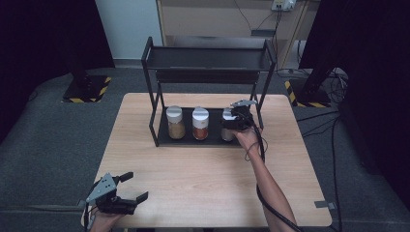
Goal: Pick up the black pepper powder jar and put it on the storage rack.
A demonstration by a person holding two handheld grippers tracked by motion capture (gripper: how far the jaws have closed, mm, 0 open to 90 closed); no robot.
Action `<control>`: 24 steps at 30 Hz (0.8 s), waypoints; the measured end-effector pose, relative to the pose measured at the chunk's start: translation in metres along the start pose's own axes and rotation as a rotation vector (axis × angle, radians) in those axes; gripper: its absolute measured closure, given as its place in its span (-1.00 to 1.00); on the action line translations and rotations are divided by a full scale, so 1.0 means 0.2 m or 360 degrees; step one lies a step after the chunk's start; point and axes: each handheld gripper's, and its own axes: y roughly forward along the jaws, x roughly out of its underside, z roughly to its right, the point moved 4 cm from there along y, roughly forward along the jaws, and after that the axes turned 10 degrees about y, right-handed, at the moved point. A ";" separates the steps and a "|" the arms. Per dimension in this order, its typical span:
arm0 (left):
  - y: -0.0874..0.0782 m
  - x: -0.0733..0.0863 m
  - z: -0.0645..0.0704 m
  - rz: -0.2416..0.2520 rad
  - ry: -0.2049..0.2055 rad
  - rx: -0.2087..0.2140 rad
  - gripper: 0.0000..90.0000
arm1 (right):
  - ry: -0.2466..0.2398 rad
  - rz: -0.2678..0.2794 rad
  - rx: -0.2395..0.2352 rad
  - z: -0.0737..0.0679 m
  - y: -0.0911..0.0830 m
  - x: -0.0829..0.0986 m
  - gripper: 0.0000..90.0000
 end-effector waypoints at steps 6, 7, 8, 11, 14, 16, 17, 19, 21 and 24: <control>0.00 0.00 0.00 -0.0001 0.0001 0.0000 -0.96 | -0.0009 0.0012 -0.0001 0.00 0.00 0.01 -0.31; 0.00 0.00 0.00 -0.0002 0.0002 -0.0001 -0.96 | -0.0005 0.0015 -0.0003 0.00 0.00 0.01 -0.31; 0.00 0.00 0.00 -0.0001 0.0002 -0.0001 -0.96 | -0.0004 0.0016 -0.0004 0.00 0.00 0.01 -0.31; 0.00 0.00 0.00 -0.0001 0.0002 0.0000 -0.96 | -0.0005 0.0017 -0.0012 0.01 0.00 0.01 -0.32; 0.00 0.00 0.00 -0.0003 0.0007 0.0002 -0.96 | 0.0006 0.0019 -0.0039 0.03 0.00 0.01 -0.47; 0.00 0.00 0.00 -0.0002 0.0008 0.0001 -0.96 | 0.0043 0.0065 -0.0034 0.04 -0.02 0.02 -0.57; 0.00 0.00 0.00 -0.0002 0.0005 0.0000 -0.96 | 0.0056 0.0087 -0.0050 0.05 -0.03 0.02 -0.64; 0.00 0.00 0.00 -0.0001 0.0006 -0.0001 -0.96 | 0.0056 0.0081 -0.0060 0.06 -0.05 -0.01 -0.72; 0.00 0.00 0.00 -0.0005 0.0011 0.0001 -0.96 | 0.0035 0.0088 -0.0071 0.06 -0.07 -0.03 -0.75; 0.00 -0.01 0.00 -0.0010 0.0014 0.0003 -0.96 | 0.0010 0.0092 -0.0071 0.04 -0.11 -0.06 -0.75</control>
